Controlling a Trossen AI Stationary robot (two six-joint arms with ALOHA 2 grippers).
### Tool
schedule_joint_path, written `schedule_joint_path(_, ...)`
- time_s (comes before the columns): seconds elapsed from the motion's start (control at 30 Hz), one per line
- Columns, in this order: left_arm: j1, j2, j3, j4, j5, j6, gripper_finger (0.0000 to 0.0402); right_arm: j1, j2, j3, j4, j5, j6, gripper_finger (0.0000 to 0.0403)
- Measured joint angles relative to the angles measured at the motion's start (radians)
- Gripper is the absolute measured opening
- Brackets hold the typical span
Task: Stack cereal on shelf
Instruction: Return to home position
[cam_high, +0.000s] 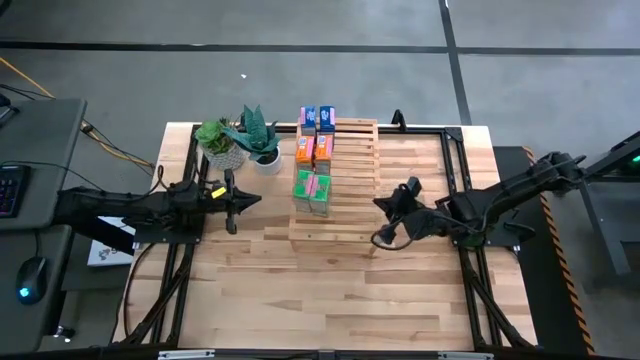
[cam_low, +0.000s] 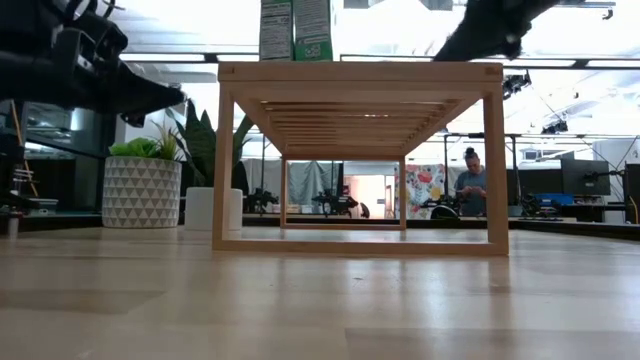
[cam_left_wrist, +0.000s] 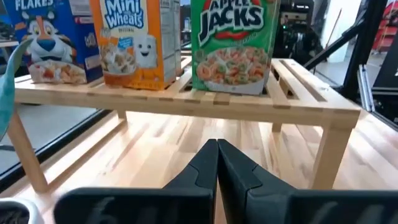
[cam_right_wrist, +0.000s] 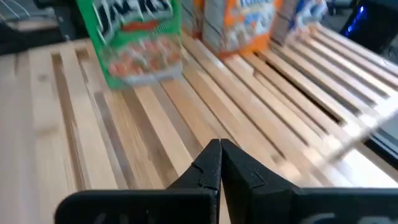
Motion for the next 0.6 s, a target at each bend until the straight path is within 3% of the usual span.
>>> schedule_joint_path(0.2, 0.000, -0.008, 0.000, 0.029, 0.001, 0.008, 0.0000, 0.074, -0.088, -0.001, -0.262, 0.017, 0.162, 0.0000)
schedule_joint_path(0.3, 0.000, -0.008, 0.000, 0.035, 0.001, 0.010, 0.0000, 0.117, -0.153, -0.055, -0.262, 0.058, 0.202, 0.0000)
schedule_joint_path(0.43, 0.000, -0.008, 0.000, 0.036, 0.002, 0.011, 0.0000, 0.139, -0.280, -0.243, -0.069, 0.022, 0.138, 0.0000)
schedule_joint_path(0.6, 0.000, -0.008, 0.000, 0.037, -0.001, 0.011, 0.0000, 0.052, -0.487, -0.473, 0.310, -0.146, -0.090, 0.0000)
